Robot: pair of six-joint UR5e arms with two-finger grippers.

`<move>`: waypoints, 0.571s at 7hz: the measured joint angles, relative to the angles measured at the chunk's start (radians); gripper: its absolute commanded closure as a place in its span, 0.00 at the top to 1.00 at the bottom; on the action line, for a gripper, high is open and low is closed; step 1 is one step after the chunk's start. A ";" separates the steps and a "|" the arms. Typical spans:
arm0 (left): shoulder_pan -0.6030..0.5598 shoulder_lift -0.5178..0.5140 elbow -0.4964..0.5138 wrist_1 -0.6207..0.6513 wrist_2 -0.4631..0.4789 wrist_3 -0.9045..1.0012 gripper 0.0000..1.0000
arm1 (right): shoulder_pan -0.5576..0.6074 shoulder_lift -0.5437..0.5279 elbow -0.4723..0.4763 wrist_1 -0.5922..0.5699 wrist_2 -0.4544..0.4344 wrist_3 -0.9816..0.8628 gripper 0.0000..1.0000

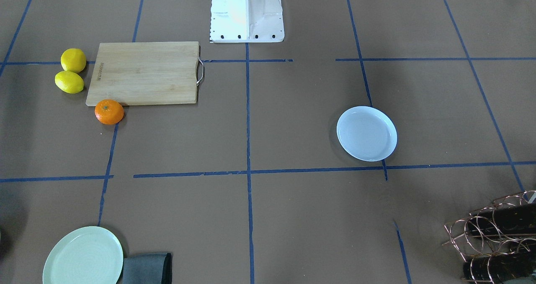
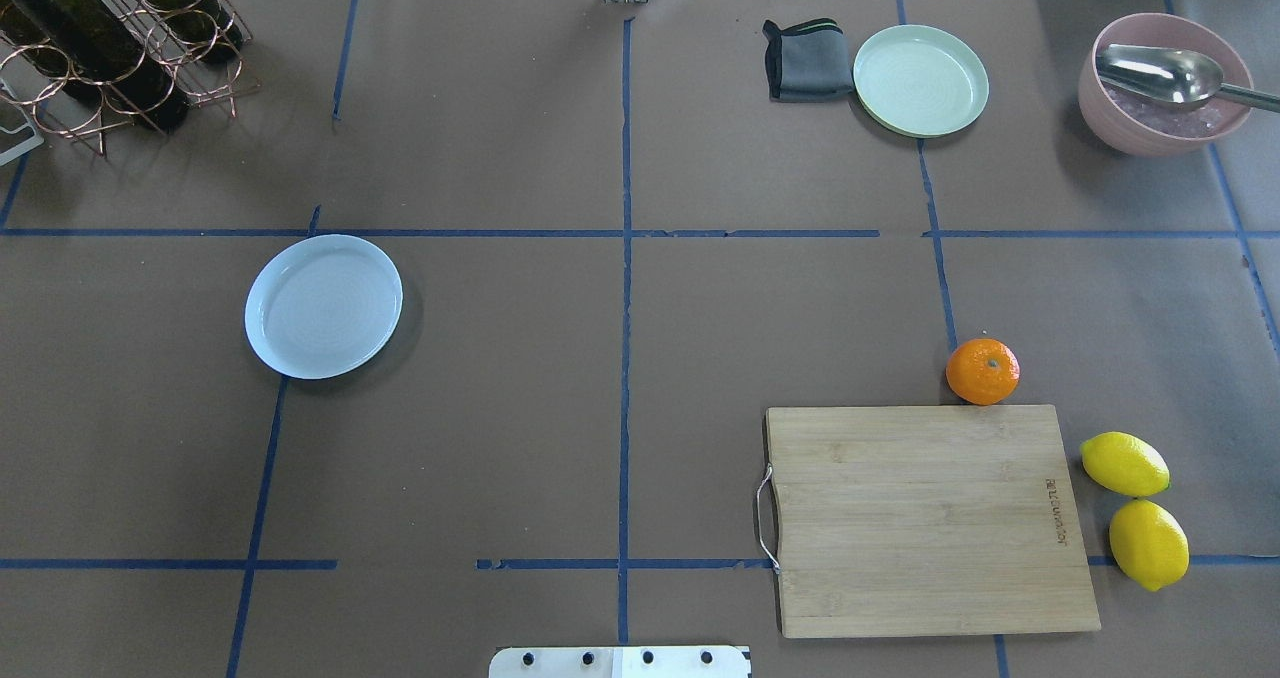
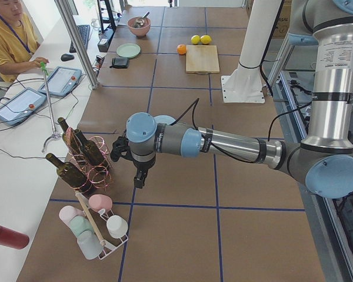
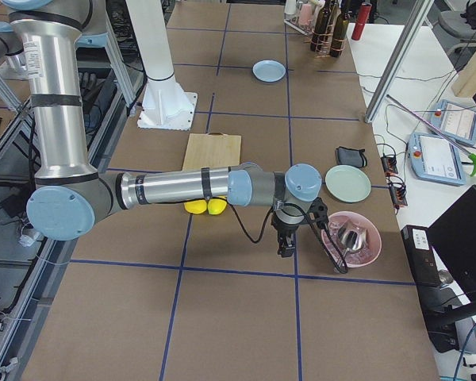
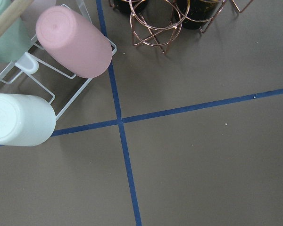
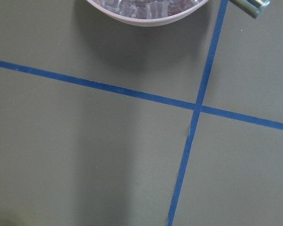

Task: Pick orange to plate

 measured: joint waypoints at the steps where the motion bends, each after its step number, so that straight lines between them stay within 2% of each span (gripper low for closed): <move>1: 0.007 0.009 -0.007 -0.008 -0.002 0.002 1.00 | -0.001 0.000 0.000 0.000 0.005 0.000 1.00; 2: 0.044 0.016 -0.008 -0.032 -0.022 -0.002 1.00 | -0.004 0.000 0.001 0.000 0.016 0.000 1.00; 4: 0.204 0.018 0.013 -0.206 -0.098 -0.149 1.00 | -0.021 0.001 0.007 0.000 0.032 -0.001 1.00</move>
